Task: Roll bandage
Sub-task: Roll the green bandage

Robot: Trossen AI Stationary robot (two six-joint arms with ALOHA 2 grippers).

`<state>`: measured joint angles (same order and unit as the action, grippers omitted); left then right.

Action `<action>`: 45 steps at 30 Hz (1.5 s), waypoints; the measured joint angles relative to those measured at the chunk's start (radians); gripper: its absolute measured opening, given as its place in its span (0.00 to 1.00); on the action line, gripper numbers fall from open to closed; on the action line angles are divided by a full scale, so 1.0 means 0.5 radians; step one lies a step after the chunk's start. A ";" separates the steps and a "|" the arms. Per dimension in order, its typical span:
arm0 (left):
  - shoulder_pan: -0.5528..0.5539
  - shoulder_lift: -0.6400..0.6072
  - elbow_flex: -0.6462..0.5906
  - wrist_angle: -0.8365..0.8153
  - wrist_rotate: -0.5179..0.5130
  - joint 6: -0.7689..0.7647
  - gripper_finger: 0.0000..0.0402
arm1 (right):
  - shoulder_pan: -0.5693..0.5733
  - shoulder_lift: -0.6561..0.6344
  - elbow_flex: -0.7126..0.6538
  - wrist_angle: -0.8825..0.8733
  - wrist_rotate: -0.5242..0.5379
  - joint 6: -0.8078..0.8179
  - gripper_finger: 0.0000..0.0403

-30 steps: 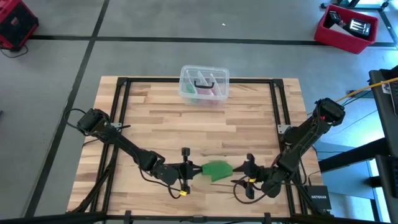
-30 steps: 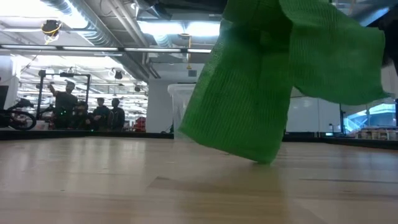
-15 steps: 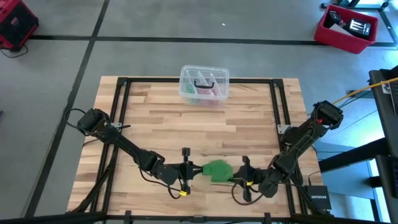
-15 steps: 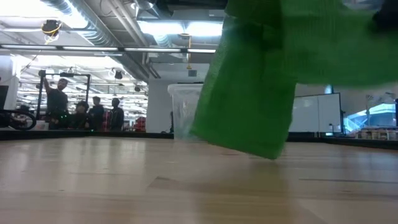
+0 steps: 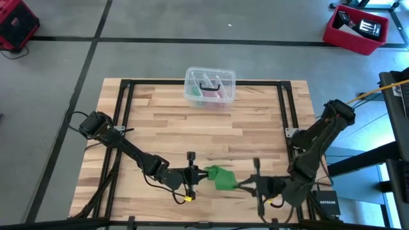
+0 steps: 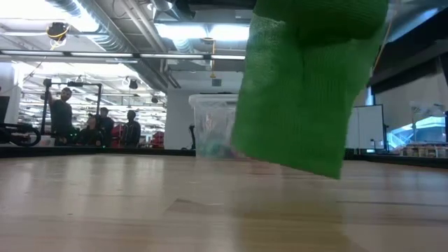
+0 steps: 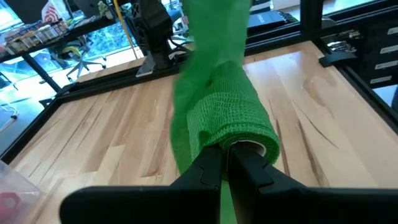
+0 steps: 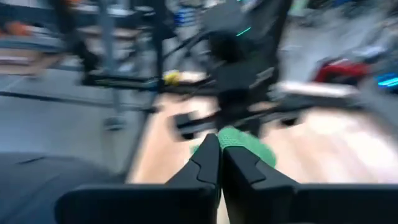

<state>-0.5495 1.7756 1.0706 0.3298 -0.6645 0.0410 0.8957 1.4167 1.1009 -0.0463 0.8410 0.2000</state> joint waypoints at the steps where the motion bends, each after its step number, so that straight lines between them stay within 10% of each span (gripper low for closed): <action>1: -0.001 0.000 0.000 0.000 0.000 0.000 0.00 | -0.014 -0.001 0.045 -0.058 0.100 -0.062 0.04; 17: -0.037 -0.003 0.018 -0.011 -0.002 0.225 0.00 | -0.704 -0.001 0.164 -1.148 0.388 0.231 0.02; 33: -0.155 -0.611 0.236 -0.141 -0.016 0.765 0.00 | -0.927 0.001 0.125 -1.410 -0.062 0.697 0.07; 45: -0.024 -0.855 0.234 -0.120 -0.055 0.546 0.00 | -0.939 -0.112 0.446 -1.671 -0.604 0.686 0.44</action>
<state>-0.5617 1.3478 1.1877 0.2699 -0.6918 0.3142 0.4260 1.3608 1.3241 -0.8819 0.5389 0.5430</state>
